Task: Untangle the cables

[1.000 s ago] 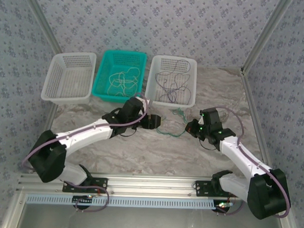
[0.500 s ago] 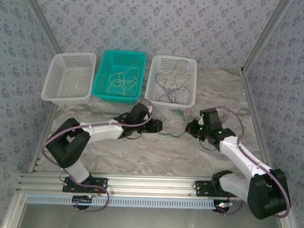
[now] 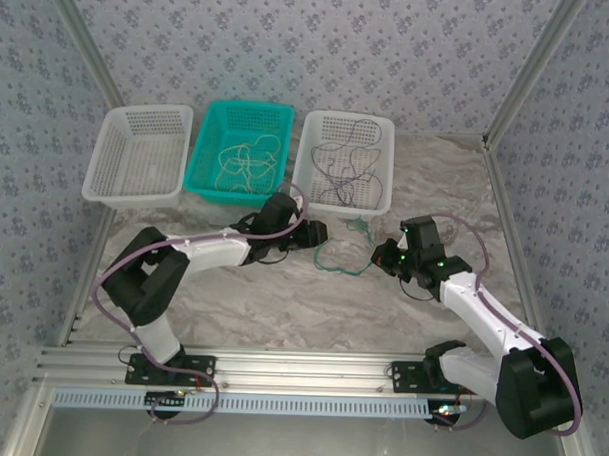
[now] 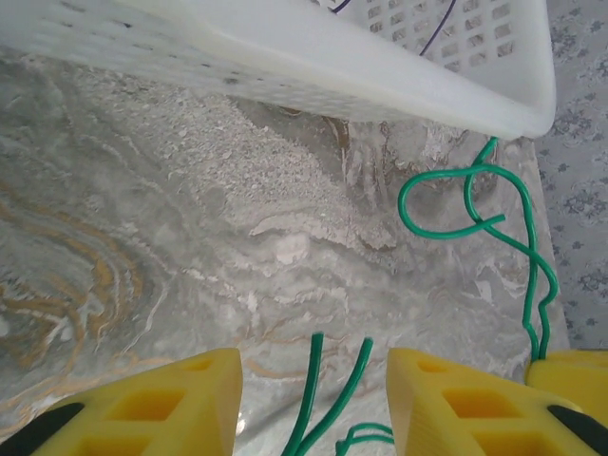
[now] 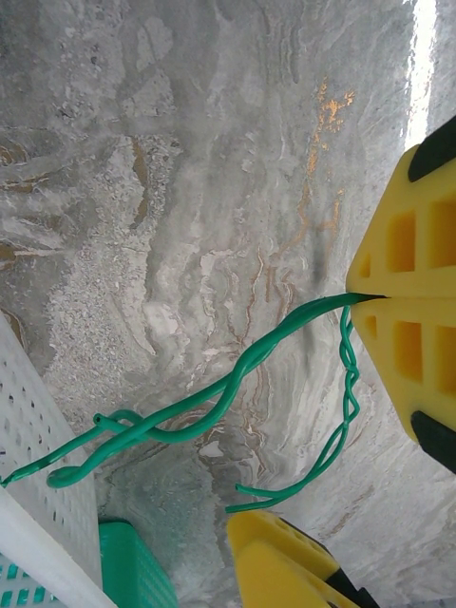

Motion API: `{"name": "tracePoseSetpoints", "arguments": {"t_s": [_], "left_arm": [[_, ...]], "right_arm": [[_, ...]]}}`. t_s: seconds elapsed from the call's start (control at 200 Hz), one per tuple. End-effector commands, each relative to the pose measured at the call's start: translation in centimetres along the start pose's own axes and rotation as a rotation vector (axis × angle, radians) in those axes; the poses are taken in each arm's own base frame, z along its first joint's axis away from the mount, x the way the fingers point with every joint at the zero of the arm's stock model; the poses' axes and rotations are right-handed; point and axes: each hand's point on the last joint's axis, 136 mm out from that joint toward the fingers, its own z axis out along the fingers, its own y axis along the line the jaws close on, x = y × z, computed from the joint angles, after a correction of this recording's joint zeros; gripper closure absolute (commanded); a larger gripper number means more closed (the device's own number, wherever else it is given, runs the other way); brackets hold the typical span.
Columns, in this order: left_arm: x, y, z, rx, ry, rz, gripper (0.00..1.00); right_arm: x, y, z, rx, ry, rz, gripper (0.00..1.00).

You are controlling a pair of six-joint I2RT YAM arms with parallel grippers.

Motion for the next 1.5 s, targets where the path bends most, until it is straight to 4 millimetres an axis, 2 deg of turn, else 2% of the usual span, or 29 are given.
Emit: {"name": "tracePoseSetpoints", "arguments": {"t_s": [0.0, 0.085, 0.225, 0.485, 0.735, 0.79, 0.859, 0.889, 1.014, 1.084, 1.159, 1.214, 1.349, 1.429, 1.499], "left_arm": [[0.0, -0.7, 0.8, 0.026, 0.025, -0.021, 0.55], [-0.2, -0.3, 1.1, 0.008, 0.026, -0.024, 0.57], [-0.3, 0.2, 1.8, -0.012, 0.045, -0.043, 0.67], [1.3, 0.3, 2.4, 0.032, 0.091, -0.075, 0.78], [3.3, 0.6, 1.8, 0.023, 0.127, -0.086, 0.83], [3.5, 0.8, 1.5, 0.016, 0.124, -0.09, 0.87], [3.6, 1.0, 1.2, 0.016, 0.116, -0.091, 1.0], [3.6, 0.9, 1.0, 0.018, 0.114, -0.092, 1.0], [2.8, -1.0, 0.1, 0.076, 0.091, -0.058, 1.0], [2.4, -2.2, -0.5, 0.093, 0.081, -0.013, 1.0], [2.3, -2.7, -0.6, 0.083, 0.084, 0.024, 1.0], [2.4, -2.8, -0.6, 0.077, 0.089, 0.032, 1.0], [2.4, -2.9, -0.4, 0.08, 0.089, 0.027, 1.0], [2.4, -3.3, -0.5, 0.091, 0.085, 0.027, 1.0], [2.4, -3.9, -0.6, 0.1, 0.084, 0.042, 1.0]], "right_arm": [[-0.5, 0.5, -0.5, 0.01, -0.014, -0.029, 1.0], [-0.6, 0.5, -0.5, 0.01, -0.013, -0.031, 1.0], [-0.6, 0.6, -0.6, 0.009, -0.015, -0.033, 1.0], [-0.7, 0.4, -0.7, 0.019, -0.02, -0.032, 1.0], [-0.9, 0.4, -0.6, 0.022, -0.023, -0.033, 1.0], [-0.8, 0.4, -0.5, 0.024, -0.02, -0.03, 1.0], [-0.8, 0.3, -0.5, 0.027, -0.02, -0.029, 1.0], [-0.7, 0.0, -0.4, 0.033, -0.017, -0.026, 1.0], [0.1, -1.0, -0.3, 0.069, 0.006, -0.025, 1.0], [0.5, -1.2, -0.7, 0.074, 0.025, -0.044, 0.85], [0.6, -0.6, -1.6, 0.047, 0.028, -0.087, 0.67], [0.5, -0.3, -2.6, 0.038, 0.007, -0.114, 0.6], [-0.9, 0.8, -6.2, 0.016, -0.122, -0.186, 0.59], [-0.9, 3.5, -7.7, -0.129, -0.193, -0.28, 0.62], [-0.4, 5.9, -7.9, -0.27, -0.232, -0.346, 0.61]]}}
